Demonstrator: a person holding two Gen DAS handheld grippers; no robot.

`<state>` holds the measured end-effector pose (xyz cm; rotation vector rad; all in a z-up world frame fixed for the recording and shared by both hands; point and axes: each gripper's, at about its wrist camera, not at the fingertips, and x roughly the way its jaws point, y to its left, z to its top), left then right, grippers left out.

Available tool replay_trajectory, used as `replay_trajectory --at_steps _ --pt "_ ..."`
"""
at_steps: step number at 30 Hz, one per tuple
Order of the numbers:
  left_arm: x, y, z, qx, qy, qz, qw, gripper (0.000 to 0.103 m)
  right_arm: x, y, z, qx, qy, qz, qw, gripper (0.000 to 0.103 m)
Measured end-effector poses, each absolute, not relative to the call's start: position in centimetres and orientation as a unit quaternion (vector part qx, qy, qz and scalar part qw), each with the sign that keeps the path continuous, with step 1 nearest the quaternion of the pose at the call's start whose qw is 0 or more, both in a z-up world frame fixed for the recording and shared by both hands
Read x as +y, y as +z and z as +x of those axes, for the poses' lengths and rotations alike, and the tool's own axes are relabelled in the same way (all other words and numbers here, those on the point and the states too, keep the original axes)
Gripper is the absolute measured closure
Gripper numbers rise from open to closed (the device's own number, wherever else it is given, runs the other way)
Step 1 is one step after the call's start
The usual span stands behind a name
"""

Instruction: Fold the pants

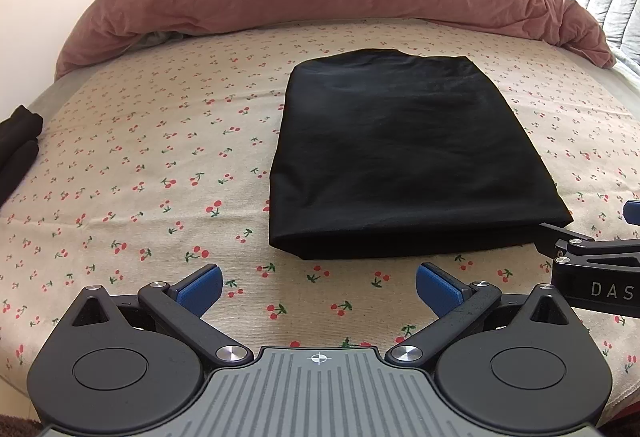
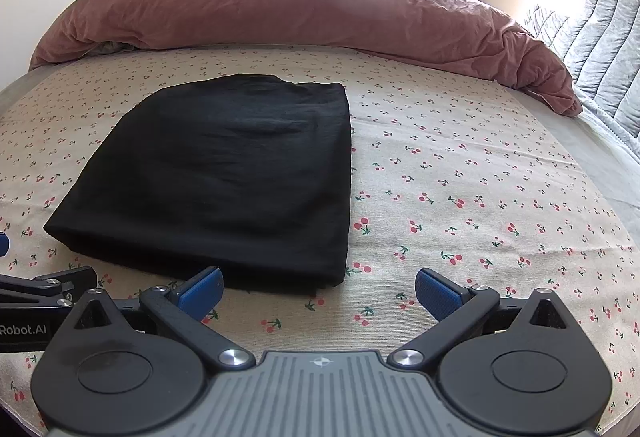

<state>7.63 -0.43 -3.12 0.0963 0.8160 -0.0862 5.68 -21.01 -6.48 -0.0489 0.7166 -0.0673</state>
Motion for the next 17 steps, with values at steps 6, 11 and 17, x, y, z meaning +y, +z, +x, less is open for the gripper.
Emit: replay_trajectory --at_steps 6,11,17 --pt "-0.44 -3.14 7.62 0.396 -0.041 0.047 0.916 0.000 -21.03 -6.51 5.73 0.351 -0.033 -0.024 0.935 0.001" --pt "-0.43 -3.18 7.67 0.398 -0.041 0.047 0.915 0.000 -20.95 -6.49 5.69 0.351 -0.032 -0.024 0.936 0.001" --pt "-0.26 -3.11 7.75 0.399 -0.053 0.039 0.915 0.000 -20.83 -6.58 5.80 0.351 -0.030 -0.025 0.935 0.001"
